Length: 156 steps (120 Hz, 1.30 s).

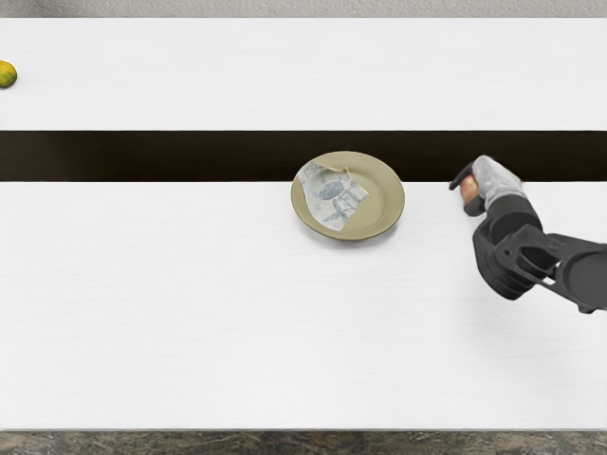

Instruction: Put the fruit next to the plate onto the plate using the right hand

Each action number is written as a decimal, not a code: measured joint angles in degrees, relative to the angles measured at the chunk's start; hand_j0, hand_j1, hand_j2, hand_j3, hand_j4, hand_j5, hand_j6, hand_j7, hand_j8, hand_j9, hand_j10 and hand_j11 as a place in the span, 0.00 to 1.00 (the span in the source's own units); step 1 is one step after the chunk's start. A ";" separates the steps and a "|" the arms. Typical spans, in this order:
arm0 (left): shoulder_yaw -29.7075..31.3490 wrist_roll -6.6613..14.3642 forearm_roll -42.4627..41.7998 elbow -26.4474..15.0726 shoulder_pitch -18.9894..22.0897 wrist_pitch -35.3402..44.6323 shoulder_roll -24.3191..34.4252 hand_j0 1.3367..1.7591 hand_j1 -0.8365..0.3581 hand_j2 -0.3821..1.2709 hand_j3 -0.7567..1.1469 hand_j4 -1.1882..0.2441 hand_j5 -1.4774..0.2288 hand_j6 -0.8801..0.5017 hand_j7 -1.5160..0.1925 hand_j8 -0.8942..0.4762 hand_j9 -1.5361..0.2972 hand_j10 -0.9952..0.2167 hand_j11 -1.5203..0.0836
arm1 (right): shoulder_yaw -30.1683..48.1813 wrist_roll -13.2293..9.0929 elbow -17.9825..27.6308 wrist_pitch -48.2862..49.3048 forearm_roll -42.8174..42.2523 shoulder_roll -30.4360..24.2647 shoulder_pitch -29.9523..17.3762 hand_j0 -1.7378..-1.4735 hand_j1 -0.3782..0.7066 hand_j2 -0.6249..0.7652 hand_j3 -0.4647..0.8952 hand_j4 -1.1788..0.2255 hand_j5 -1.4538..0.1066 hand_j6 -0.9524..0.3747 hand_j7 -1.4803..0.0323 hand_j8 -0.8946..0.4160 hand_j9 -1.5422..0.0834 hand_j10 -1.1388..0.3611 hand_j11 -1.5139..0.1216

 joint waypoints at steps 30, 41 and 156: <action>0.04 0.01 -0.02 0.00 0.00 0.00 0.00 0.76 0.98 0.23 0.40 0.82 0.86 0.63 0.88 0.65 0.83 0.81 0.94 | 0.56 -0.01 0.03 0.62 0.80 -0.11 -0.24 0.33 0.66 0.42 0.34 0.03 0.48 0.62 0.44 0.67 0.49 0.63 0.46; 0.04 0.01 -0.02 0.00 0.00 0.00 0.00 0.76 0.98 0.23 0.40 0.82 0.86 0.63 0.88 0.65 0.83 0.81 0.94 | 2.66 0.14 0.11 0.34 2.57 -0.44 -0.06 0.34 0.63 0.47 0.34 0.02 0.45 0.54 0.43 0.57 0.46 0.58 0.44; 0.04 0.01 -0.02 0.00 0.00 0.00 0.00 0.76 0.98 0.23 0.40 0.82 0.86 0.63 0.88 0.65 0.83 0.81 0.94 | 24.07 0.17 12.43 10.81 6.59 6.65 -1.06 0.31 0.20 0.46 0.34 0.64 0.74 0.62 0.79 0.61 0.77 0.68 0.75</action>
